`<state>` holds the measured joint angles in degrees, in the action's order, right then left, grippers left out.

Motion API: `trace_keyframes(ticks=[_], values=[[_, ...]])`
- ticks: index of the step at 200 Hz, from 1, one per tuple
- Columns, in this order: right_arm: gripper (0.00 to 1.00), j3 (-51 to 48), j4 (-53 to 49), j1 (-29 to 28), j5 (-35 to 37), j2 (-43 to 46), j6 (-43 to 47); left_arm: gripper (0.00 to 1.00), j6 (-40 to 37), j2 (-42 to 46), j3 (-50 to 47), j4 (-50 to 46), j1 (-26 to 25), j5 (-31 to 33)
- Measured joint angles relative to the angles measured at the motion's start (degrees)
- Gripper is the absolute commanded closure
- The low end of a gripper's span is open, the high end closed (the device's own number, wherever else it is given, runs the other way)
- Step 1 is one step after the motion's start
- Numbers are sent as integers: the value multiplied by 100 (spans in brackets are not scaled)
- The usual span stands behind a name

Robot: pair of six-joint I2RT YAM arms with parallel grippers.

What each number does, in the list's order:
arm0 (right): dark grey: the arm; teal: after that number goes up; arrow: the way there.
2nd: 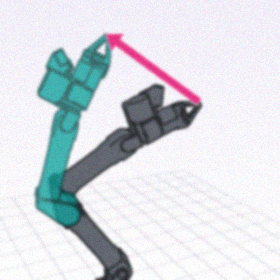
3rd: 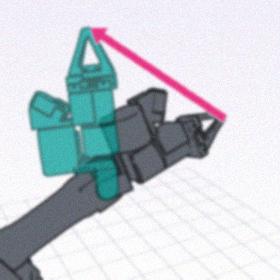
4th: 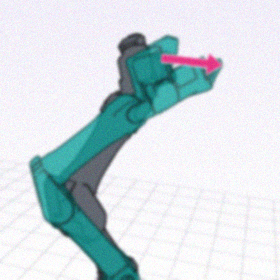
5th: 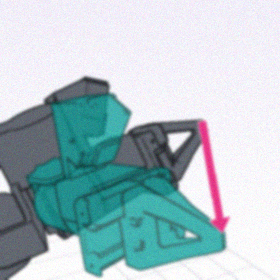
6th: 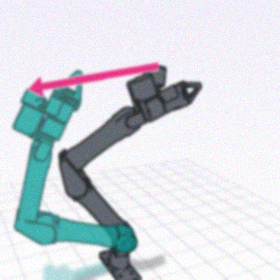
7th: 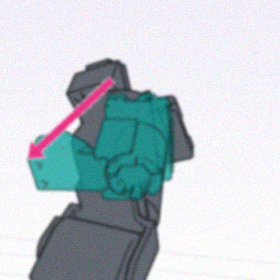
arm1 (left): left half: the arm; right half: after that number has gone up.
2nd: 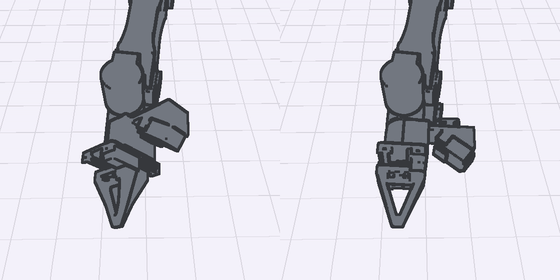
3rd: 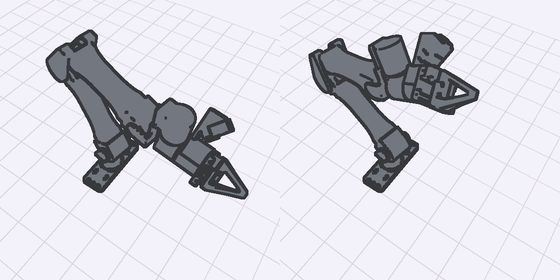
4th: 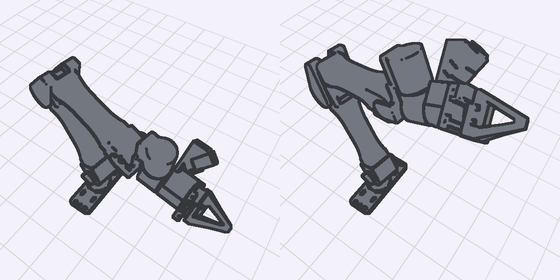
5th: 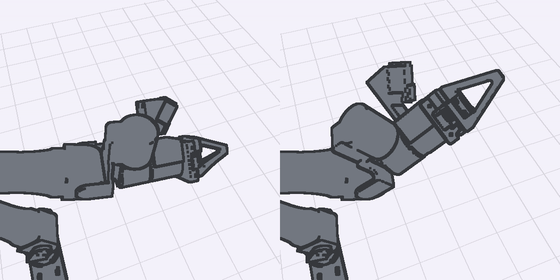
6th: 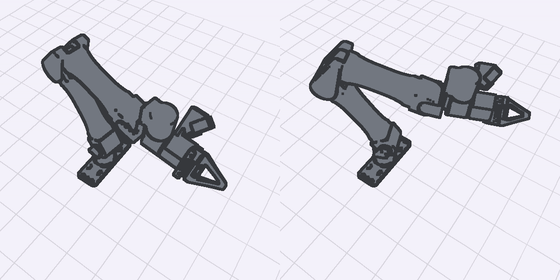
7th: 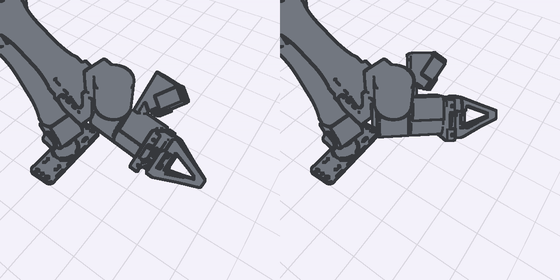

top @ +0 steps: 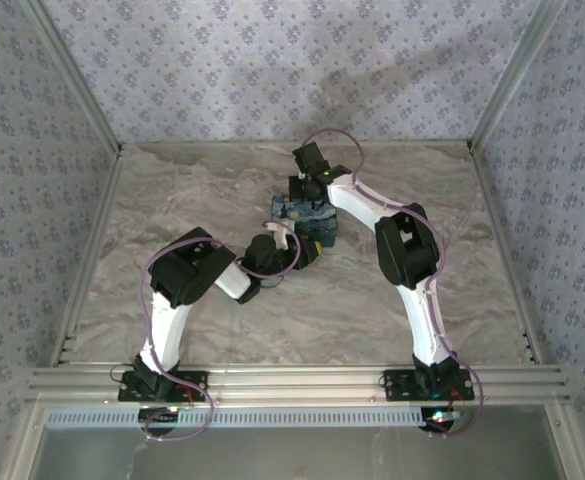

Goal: Unlock the padlock with the key

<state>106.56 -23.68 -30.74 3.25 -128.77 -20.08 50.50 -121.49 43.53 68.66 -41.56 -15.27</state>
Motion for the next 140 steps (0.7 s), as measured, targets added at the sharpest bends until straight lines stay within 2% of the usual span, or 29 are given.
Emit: trace_keyframes(ticks=[58,107,140], values=[[100,-35,20,-9,-7,24,-4,78,-186,0,-79,44,87,-68],[100,-136,87,-17,-17,83,-24,80,-264,57,-197,81,186,-203],[100,-398,280,-15,-90,256,-24,86,-306,114,-240,31,260,-350]])
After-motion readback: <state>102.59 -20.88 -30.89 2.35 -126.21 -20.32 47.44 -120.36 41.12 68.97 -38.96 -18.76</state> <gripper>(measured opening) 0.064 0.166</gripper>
